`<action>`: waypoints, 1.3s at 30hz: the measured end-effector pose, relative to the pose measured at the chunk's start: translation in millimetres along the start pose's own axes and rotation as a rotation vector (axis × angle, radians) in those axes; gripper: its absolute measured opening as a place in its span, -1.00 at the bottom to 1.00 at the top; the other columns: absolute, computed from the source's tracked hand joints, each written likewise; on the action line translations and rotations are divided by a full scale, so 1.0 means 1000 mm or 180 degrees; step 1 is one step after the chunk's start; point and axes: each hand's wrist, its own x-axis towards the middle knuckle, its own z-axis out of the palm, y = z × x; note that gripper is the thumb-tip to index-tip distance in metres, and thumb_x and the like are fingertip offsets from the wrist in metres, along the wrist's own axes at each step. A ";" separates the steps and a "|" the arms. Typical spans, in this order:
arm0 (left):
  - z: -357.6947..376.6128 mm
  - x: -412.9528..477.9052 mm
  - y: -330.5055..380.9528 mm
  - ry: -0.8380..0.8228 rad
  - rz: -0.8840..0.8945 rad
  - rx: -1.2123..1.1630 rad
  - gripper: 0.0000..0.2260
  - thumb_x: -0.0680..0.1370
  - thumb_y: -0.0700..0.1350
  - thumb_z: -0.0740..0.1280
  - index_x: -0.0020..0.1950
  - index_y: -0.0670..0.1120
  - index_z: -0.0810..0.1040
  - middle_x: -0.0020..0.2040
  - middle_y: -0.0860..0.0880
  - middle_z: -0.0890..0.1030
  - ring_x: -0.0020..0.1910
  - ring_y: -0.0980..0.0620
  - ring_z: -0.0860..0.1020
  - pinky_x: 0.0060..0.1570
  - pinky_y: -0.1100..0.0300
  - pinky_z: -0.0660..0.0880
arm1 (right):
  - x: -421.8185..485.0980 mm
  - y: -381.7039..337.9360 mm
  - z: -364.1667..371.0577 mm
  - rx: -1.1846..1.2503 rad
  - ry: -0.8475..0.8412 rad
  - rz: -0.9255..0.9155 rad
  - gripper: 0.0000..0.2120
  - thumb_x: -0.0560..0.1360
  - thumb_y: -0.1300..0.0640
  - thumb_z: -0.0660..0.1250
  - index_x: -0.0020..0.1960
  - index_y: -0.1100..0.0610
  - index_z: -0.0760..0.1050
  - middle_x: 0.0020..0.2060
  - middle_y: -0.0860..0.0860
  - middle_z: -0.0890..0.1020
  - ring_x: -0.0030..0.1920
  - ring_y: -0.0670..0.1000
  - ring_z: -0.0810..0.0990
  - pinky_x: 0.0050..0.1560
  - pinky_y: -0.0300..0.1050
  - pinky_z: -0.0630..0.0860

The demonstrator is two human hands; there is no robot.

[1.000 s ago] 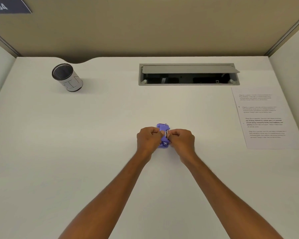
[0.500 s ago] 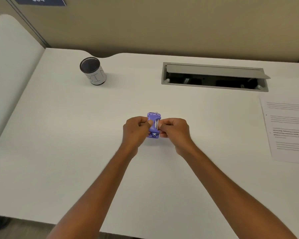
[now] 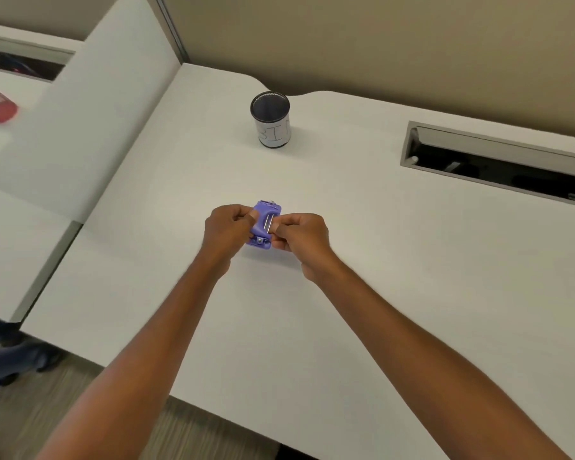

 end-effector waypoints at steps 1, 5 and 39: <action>-0.006 0.005 -0.005 -0.0002 -0.0027 0.0006 -0.82 0.66 -0.13 0.39 0.00 -0.19 0.75 0.01 -0.21 0.78 0.13 -0.33 0.73 0.28 -0.26 0.66 | 0.003 0.001 0.010 0.0002 -0.0007 0.0041 -0.89 0.59 0.33 0.43 0.01 0.28 0.75 -0.01 0.27 0.80 -0.20 0.05 0.75 0.08 0.03 0.79; -0.023 0.026 -0.026 -0.0054 -0.0094 -0.0040 -0.83 0.66 -0.15 0.39 0.02 -0.19 0.76 0.01 -0.21 0.79 0.06 -0.28 0.74 0.28 -0.25 0.67 | 0.012 0.006 0.037 -0.0039 -0.0028 0.0105 -0.88 0.58 0.36 0.42 -0.04 0.27 0.74 0.00 0.27 0.80 -0.24 0.03 0.73 -0.05 -0.11 0.77; 0.120 -0.061 -0.006 0.0047 0.1175 -0.0375 -0.89 0.58 -0.12 0.55 0.03 0.09 0.80 -0.10 0.17 0.74 -0.17 0.20 0.62 -0.12 0.44 0.49 | -0.036 0.037 -0.150 0.0344 0.0801 -0.0191 -0.90 0.57 0.23 0.51 0.05 0.11 0.78 -0.07 0.10 0.83 0.00 0.15 0.82 0.11 -0.03 0.77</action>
